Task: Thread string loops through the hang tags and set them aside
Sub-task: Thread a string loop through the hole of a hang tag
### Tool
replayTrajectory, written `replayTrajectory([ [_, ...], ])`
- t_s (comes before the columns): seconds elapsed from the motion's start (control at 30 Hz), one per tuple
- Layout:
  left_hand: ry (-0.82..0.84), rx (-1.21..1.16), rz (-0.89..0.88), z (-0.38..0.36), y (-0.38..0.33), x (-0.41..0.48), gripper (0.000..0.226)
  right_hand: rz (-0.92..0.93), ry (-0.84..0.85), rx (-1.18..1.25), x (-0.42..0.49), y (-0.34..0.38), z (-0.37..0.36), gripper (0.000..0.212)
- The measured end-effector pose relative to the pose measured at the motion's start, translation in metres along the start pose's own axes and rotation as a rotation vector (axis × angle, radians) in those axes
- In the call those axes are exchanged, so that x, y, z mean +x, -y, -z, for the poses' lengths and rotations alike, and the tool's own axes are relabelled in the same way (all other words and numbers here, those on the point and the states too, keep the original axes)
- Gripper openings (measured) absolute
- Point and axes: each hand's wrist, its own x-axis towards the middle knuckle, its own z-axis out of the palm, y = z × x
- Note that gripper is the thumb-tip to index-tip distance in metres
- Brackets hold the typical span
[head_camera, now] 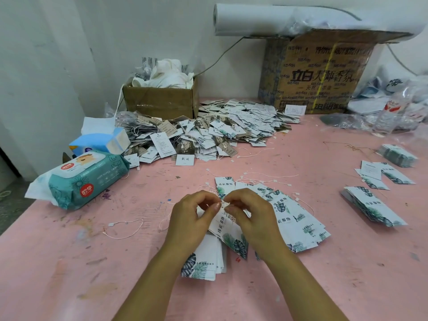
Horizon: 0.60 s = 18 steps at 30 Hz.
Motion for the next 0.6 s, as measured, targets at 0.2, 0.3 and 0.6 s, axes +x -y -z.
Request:
replayTrajectory([
  [0.2, -0.002, -0.003, 0.002, -0.0009, 0.0003, -0.0004, 0.026, -0.091, -0.011, 0.085, -0.0005, 0.0019, 0.0006, 0.018],
  [0.3, 0.006, -0.003, 0.011, -0.0011, 0.0006, -0.0010, 0.024, -0.087, -0.019, 0.095, -0.0006, 0.0027, 0.0006, 0.014],
  [0.6, 0.002, -0.109, 0.063, -0.0020, -0.0044, -0.0022, 0.023, -0.055, -0.047, 0.101, 0.0008, 0.0057, 0.0032, 0.011],
])
